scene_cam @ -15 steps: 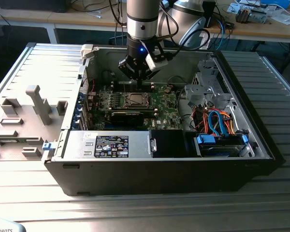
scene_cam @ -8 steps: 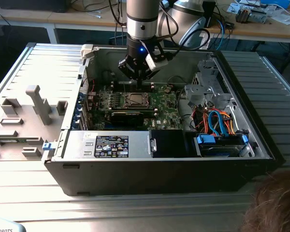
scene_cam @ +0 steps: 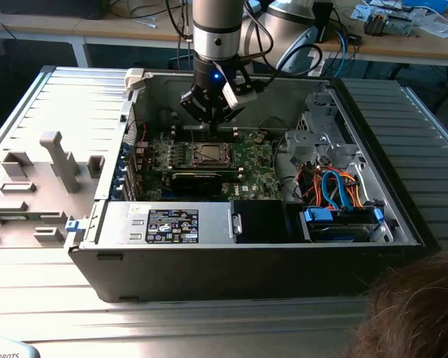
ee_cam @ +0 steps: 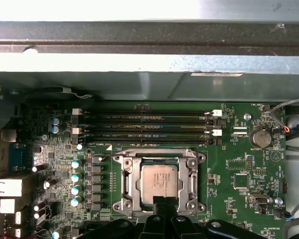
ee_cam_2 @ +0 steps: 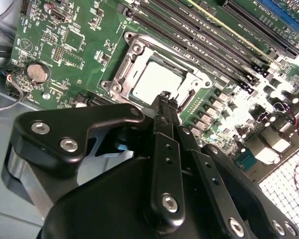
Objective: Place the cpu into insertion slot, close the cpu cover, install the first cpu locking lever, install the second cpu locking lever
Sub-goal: 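Install the first cpu locking lever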
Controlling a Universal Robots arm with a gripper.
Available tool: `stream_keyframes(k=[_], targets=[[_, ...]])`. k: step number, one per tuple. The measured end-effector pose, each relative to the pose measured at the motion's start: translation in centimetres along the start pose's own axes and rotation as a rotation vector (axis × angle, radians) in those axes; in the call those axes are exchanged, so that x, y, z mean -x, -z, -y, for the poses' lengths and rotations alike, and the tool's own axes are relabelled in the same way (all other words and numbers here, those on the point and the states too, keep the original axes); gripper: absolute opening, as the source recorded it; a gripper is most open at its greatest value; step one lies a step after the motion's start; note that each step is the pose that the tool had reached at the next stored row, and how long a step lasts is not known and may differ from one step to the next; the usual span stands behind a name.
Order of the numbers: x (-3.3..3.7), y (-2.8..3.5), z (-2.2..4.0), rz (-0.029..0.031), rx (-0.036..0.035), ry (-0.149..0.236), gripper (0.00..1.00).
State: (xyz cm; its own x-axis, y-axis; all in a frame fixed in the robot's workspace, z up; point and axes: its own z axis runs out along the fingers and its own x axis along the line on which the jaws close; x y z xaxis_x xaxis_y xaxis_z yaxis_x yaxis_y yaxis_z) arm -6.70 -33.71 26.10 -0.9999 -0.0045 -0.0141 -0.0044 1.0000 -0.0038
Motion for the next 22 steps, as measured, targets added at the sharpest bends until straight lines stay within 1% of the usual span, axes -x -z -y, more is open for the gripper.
stream_keyframes(k=[10,12,17,19,22], targets=[[-0.09,0.51,0.00,0.0006,0.0003,0.000,0.11],[-0.24,0.56,0.00,0.0005,0.0001,0.000,0.11],[-0.99,0.57,0.00,0.0008,0.0000,0.000,0.11],[-1.60,0.57,-0.05,0.0011,0.0001,0.000,0.11],[-2.03,0.59,-0.21,0.0009,-0.0001,0.000,0.11]])
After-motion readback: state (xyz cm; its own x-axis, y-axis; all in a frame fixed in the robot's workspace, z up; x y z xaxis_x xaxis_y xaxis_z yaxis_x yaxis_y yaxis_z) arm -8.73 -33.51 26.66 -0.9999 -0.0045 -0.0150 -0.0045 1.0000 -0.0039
